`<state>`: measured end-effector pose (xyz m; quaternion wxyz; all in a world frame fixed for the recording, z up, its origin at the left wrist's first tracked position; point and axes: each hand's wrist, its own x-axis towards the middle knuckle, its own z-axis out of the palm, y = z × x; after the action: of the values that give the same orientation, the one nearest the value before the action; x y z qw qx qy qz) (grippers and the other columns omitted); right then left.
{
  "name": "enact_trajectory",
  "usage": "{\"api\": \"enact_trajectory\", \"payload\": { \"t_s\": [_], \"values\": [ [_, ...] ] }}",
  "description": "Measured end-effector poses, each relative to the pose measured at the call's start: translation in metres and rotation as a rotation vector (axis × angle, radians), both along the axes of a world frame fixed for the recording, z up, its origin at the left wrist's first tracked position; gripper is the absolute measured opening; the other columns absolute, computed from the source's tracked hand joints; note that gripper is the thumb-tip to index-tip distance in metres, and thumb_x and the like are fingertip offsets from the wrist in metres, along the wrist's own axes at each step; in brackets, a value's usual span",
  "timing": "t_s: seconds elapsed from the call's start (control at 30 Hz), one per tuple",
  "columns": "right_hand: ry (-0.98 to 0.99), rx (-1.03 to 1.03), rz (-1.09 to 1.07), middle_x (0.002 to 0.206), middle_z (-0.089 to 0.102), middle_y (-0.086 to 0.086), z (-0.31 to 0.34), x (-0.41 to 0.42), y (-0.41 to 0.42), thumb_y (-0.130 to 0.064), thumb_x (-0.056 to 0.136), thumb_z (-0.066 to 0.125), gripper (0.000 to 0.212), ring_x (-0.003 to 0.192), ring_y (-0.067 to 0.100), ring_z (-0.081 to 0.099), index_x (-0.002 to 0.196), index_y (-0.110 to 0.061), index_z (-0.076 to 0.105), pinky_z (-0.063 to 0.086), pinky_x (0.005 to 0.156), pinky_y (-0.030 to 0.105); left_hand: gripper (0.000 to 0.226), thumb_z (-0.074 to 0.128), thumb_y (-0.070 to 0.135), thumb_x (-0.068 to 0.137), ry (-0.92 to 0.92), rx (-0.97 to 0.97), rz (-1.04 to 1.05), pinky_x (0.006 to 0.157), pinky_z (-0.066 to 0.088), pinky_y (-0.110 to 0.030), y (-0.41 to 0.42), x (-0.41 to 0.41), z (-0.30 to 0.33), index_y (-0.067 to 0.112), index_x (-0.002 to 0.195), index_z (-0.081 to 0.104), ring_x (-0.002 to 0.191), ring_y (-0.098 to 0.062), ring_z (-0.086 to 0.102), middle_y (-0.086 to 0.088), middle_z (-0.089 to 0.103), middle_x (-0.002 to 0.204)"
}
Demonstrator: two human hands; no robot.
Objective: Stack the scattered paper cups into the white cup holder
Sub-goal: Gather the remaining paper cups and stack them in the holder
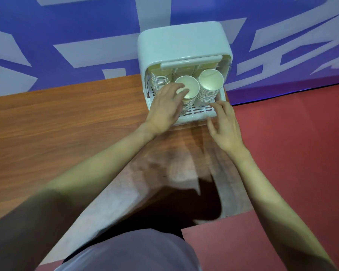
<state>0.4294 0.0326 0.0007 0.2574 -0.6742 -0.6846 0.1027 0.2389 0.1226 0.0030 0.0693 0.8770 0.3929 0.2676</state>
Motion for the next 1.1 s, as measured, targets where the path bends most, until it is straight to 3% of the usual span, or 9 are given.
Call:
{"api": "enact_trajectory", "payload": {
  "t_s": [0.2,0.3,0.37,0.47,0.63,1.0,1.1],
  "values": [
    [-0.023,0.028,-0.006,0.129,0.046,0.018,0.002,0.003,0.015,-0.011,0.088,0.057,0.042,0.116,0.03,0.043,0.128,-0.001,0.049,0.039,0.1,0.038,0.085,0.084,0.041,0.06,-0.228,-0.444,0.499,0.095,0.042,-0.035,-0.013,0.026,-0.017,0.002,0.122,0.042,0.114,-0.027,0.043,-0.013,0.045,0.12],
    [-0.004,0.091,-0.008,0.126,0.047,0.019,0.01,0.003,0.027,-0.009,0.087,0.056,0.041,0.115,0.032,0.044,0.126,0.0,0.049,0.038,0.101,0.039,0.099,0.087,0.04,0.053,-0.283,-0.586,0.534,0.099,0.04,-0.035,-0.004,0.038,-0.024,0.003,0.13,0.037,0.122,-0.027,0.042,-0.012,0.046,0.126],
    [0.006,0.111,-0.015,0.126,0.046,0.02,0.016,0.005,0.036,-0.007,0.087,0.055,0.04,0.116,0.031,0.043,0.125,0.001,0.05,0.035,0.102,0.034,0.093,0.086,0.036,0.057,-0.329,-0.629,0.533,0.099,0.04,-0.037,-0.001,0.043,-0.03,0.004,0.13,0.039,0.122,-0.027,0.044,-0.011,0.049,0.127],
    [-0.005,0.125,-0.025,0.125,0.047,0.02,0.024,0.01,0.05,-0.006,0.085,0.054,0.04,0.114,0.032,0.044,0.125,0.001,0.05,0.031,0.098,0.026,0.075,0.083,0.028,0.065,-0.387,-0.608,0.521,0.095,0.042,-0.036,0.001,0.044,-0.035,0.007,0.126,0.045,0.118,-0.025,0.048,-0.01,0.053,0.125],
    [-0.031,0.129,-0.02,0.127,0.047,0.017,0.03,0.012,0.067,-0.007,0.086,0.053,0.041,0.114,0.03,0.045,0.126,-0.001,0.049,0.031,0.092,0.019,0.07,0.08,0.024,0.066,-0.46,-0.545,0.544,0.094,0.043,-0.033,0.008,0.041,-0.038,0.007,0.126,0.048,0.116,-0.024,0.05,-0.008,0.056,0.122],
    [-0.055,0.193,-0.023,0.126,0.047,0.016,0.035,0.01,0.089,-0.007,0.087,0.049,0.04,0.111,0.03,0.046,0.127,-0.004,0.05,0.039,0.096,0.032,0.081,0.079,0.036,0.069,-0.35,-0.565,0.567,0.095,0.045,-0.036,0.001,0.024,-0.03,0.011,0.134,0.039,0.12,-0.021,0.047,-0.004,0.05,0.129],
    [-0.05,0.208,-0.029,0.125,0.047,0.015,0.036,0.013,0.098,-0.005,0.089,0.047,0.041,0.11,0.028,0.046,0.13,-0.007,0.05,0.04,0.095,0.032,0.058,0.071,0.039,0.079,-0.369,-0.428,0.663,0.088,0.046,-0.035,-0.017,0.012,-0.011,0.01,0.123,0.047,0.108,-0.021,0.053,-0.004,0.054,0.117]
  ]
}}
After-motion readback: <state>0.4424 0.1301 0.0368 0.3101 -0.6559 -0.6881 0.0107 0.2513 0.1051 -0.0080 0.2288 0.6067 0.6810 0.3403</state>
